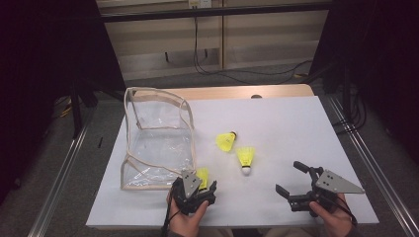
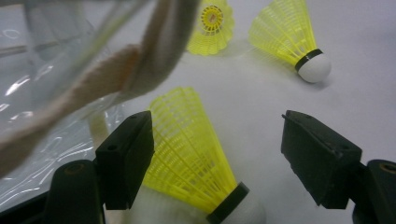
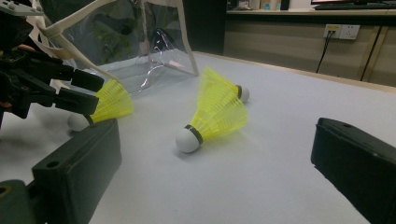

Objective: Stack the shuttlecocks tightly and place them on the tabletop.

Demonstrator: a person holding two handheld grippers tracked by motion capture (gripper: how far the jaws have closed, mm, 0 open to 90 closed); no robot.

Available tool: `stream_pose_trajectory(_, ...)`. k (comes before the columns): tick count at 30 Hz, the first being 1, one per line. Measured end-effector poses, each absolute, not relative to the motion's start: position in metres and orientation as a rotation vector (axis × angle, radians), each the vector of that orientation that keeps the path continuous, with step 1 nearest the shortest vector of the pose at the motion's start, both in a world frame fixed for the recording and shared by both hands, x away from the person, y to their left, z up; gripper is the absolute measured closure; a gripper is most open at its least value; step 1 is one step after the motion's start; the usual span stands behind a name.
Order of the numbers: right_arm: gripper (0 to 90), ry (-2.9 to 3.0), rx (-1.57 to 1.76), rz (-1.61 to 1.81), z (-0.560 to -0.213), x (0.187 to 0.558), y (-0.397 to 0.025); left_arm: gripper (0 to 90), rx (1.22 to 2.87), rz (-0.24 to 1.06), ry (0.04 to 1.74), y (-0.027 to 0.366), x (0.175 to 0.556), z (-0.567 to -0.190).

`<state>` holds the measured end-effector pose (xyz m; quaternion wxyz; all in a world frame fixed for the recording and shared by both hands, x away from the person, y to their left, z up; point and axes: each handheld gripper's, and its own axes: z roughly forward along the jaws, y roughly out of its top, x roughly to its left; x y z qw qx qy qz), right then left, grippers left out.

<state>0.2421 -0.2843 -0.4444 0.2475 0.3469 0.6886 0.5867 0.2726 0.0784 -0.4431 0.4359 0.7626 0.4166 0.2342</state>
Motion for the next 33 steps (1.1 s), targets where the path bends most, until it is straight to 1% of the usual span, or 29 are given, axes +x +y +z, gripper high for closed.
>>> stream_pose_trajectory(4, 1.3, 1.88, 0.949, 1.601, -0.445, 0.242, -0.284, 19.4, 1.897, 0.578, 1.071, 0.083, 0.27, -0.444)
stream_pose_trajectory(6, 1.3, 1.878, 0.947, 1.6, -0.445, 0.242, -0.284, 19.4, 1.916, 0.59, 1.061, 0.083, 0.269, -0.446)
stream_pose_trajectory(7, 1.3, 1.878, 0.946, 1.599, -0.445, 0.242, -0.284, 20.0, 1.915, 0.571, 1.061, 0.083, 0.27, -0.446)
stream_pose_trajectory(8, 1.3, 1.877, 0.945, 1.601, -0.445, 0.243, -0.284, 22.7, 1.924, 0.568, 1.062, 0.082, 0.27, -0.447)
stream_pose_trajectory(10, 1.3, 1.879, 0.949, 1.599, -0.445, 0.243, -0.284, 23.8, 1.948, 0.548, 1.065, 0.08, 0.272, -0.449)
stream_pose_trajectory(11, 1.3, 1.88, 0.946, 1.598, -0.445, 0.243, -0.284, 25.3, 1.959, 0.529, 1.054, 0.079, 0.272, -0.45)
stream_pose_trajectory(13, 1.3, 1.878, 0.944, 1.599, -0.445, 0.242, -0.284, 34.0, 1.978, 0.511, 1.038, 0.076, 0.272, -0.452)
stream_pose_trajectory(15, 1.3, 1.879, 0.946, 1.599, -0.445, 0.242, -0.284, 35.6, 1.985, 0.493, 1.037, 0.073, 0.274, -0.452)
stream_pose_trajectory(20, 1.3, 1.876, 0.943, 1.601, -0.445, 0.243, -0.285, 53.8, 1.978, 0.451, 1.009, 0.069, 0.276, -0.452)
stream_pose_trajectory(26, 1.3, 1.874, 0.952, 1.6, -0.445, 0.243, -0.285, 61.6, 1.97, 0.419, 0.985, 0.069, 0.274, -0.45)
stream_pose_trajectory(33, 1.3, 1.87, 0.946, 1.598, -0.444, 0.243, -0.286, 66.8, 1.954, 0.401, 0.949, 0.067, 0.271, -0.448)
